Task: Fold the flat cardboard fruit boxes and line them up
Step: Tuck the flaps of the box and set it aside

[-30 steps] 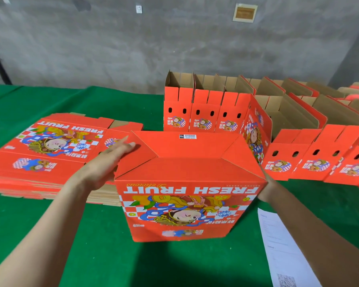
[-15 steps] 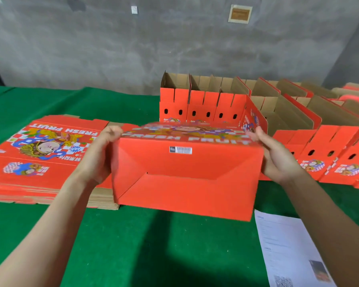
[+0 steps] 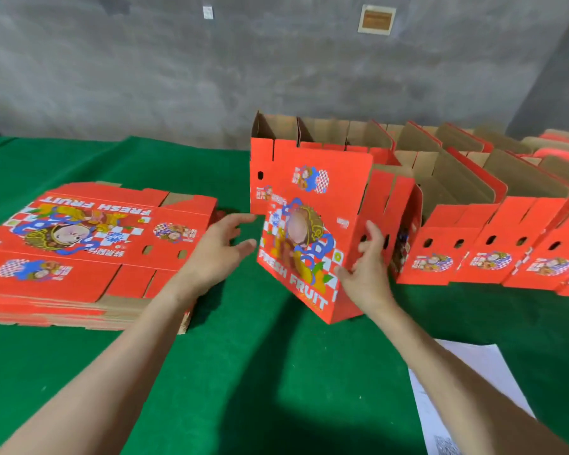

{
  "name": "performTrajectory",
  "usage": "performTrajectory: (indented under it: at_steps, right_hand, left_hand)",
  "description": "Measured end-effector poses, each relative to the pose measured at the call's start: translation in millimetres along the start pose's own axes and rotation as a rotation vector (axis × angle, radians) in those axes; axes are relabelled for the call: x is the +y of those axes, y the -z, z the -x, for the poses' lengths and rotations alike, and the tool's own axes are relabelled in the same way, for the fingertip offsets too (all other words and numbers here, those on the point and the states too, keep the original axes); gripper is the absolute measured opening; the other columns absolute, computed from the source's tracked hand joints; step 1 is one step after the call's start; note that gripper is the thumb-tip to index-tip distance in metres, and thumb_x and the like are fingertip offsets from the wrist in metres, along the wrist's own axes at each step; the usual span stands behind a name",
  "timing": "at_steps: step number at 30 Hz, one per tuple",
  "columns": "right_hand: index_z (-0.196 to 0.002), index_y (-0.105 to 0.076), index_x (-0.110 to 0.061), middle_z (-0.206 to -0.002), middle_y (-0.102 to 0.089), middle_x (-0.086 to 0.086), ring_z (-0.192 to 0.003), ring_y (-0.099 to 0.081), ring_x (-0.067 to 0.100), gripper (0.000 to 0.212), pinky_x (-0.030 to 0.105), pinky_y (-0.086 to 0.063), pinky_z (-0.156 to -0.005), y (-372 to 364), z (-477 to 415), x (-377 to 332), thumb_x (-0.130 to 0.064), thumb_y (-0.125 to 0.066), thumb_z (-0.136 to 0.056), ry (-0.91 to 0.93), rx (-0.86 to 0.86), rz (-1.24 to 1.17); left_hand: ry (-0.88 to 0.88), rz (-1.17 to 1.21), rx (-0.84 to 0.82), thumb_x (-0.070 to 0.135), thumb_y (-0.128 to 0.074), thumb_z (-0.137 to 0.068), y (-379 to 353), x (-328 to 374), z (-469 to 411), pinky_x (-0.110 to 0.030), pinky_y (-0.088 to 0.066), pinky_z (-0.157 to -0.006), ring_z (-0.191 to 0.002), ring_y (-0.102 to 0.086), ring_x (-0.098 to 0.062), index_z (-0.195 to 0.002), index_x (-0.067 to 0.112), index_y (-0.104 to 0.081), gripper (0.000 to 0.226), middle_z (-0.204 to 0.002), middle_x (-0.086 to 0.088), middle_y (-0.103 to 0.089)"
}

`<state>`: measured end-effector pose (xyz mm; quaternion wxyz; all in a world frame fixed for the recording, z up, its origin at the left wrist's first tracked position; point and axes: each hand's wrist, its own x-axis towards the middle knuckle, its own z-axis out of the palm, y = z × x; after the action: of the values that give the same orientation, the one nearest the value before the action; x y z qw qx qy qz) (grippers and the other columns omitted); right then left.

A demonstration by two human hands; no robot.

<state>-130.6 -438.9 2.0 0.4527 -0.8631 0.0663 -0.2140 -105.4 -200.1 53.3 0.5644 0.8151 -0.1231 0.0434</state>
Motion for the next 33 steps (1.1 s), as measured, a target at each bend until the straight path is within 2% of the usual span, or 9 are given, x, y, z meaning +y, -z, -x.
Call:
performTrajectory:
  at_steps: [5,9,12,14,17,22,25,30,33]
  right_hand:
    - [-0.136,-0.027,-0.004,-0.106,-0.047,0.007,-0.087,-0.057,0.028,0.069,0.044,-0.046,-0.088,-39,24,16,0.012,-0.061,-0.078,-0.040,0.044,-0.030]
    - [-0.114,-0.046,-0.007,-0.102,-0.061,0.013,-0.093,-0.061,0.033,0.029,0.043,-0.046,-0.082,-54,41,22,-0.001,-0.056,-0.087,0.094,-0.213,0.183]
    - [-0.134,-0.038,-0.023,-0.132,-0.049,0.006,-0.116,-0.052,0.032,0.046,0.040,-0.043,-0.091,-65,49,31,-0.010,-0.049,-0.091,0.230,-0.360,0.438]
    - [-0.148,-0.014,-0.033,-0.148,-0.029,0.003,-0.124,-0.045,0.031,0.071,0.040,-0.040,-0.098,-71,49,37,-0.008,-0.047,-0.090,0.260,-0.422,0.545]
    - [-0.141,0.026,-0.043,-0.152,-0.016,0.004,-0.126,-0.043,0.029,0.097,0.039,-0.040,-0.102,-75,44,52,-0.003,-0.045,-0.089,0.342,-0.477,0.712]
    - [-0.150,0.003,-0.038,-0.148,-0.017,0.008,-0.117,-0.047,0.036,0.093,0.043,-0.041,-0.101,-73,17,62,0.001,-0.049,-0.084,0.241,-0.450,0.693]
    - [-0.151,-0.002,-0.036,-0.147,-0.018,0.008,-0.114,-0.051,0.037,0.092,0.043,-0.042,-0.099,-63,-5,69,0.000,-0.053,-0.083,0.151,-0.445,0.689]
    - [-0.150,-0.011,-0.033,-0.141,-0.023,0.009,-0.105,-0.057,0.038,0.090,0.044,-0.046,-0.092,-51,-39,82,-0.003,-0.059,-0.079,0.052,-0.431,0.773]
    - [-0.149,-0.015,-0.031,-0.135,-0.030,0.009,-0.103,-0.057,0.037,0.088,0.044,-0.047,-0.090,-44,-59,95,-0.003,-0.060,-0.079,0.041,-0.396,0.804]
  left_hand:
    - [-0.032,-0.048,-0.110,0.004,-0.060,-0.090,-26,2,0,-0.035,-0.043,-0.101,-0.120,-0.052,-0.021,-0.131,0.013,-0.050,0.043,-0.125,0.005,-0.052]
    - [-0.137,-0.051,-0.136,0.010,-0.061,-0.090,-41,6,-8,-0.039,-0.032,-0.112,-0.137,-0.035,-0.017,-0.148,0.019,-0.026,0.069,-0.150,-0.003,-0.035]
    - [-0.238,-0.149,-0.161,0.020,-0.061,-0.091,-48,14,-17,-0.033,-0.013,-0.118,-0.147,-0.006,-0.019,-0.146,0.039,-0.009,0.078,-0.157,-0.006,-0.019]
    - [-0.232,-0.270,-0.206,0.028,-0.058,-0.093,-52,18,-30,-0.032,-0.010,-0.117,-0.147,0.006,-0.018,-0.145,0.038,-0.025,0.063,-0.158,-0.006,-0.018]
    - [-0.179,-0.393,-0.287,0.025,-0.055,-0.094,-65,20,-47,-0.020,-0.018,-0.106,-0.146,-0.010,-0.021,-0.126,0.019,-0.056,0.032,-0.142,-0.014,-0.043]
    - [-0.177,-0.293,-0.235,0.001,-0.046,-0.094,-87,22,-70,-0.017,-0.027,-0.098,-0.131,-0.039,-0.028,-0.087,0.006,-0.057,0.014,-0.103,-0.019,-0.062]
    - [-0.152,-0.192,-0.243,-0.004,-0.040,-0.095,-100,24,-89,-0.045,-0.038,-0.106,-0.110,-0.053,-0.032,-0.084,0.007,-0.052,0.019,-0.079,0.004,-0.053]
    - [-0.138,-0.128,-0.274,-0.004,-0.035,-0.097,-136,31,-118,-0.048,-0.044,-0.100,-0.124,-0.047,-0.039,-0.087,0.009,-0.051,0.023,-0.083,0.003,-0.050]
    - [-0.111,-0.103,-0.310,-0.003,-0.032,-0.099,-156,32,-140,-0.048,-0.044,-0.100,-0.106,-0.053,-0.027,-0.097,0.004,-0.054,0.023,-0.108,-0.012,-0.055]
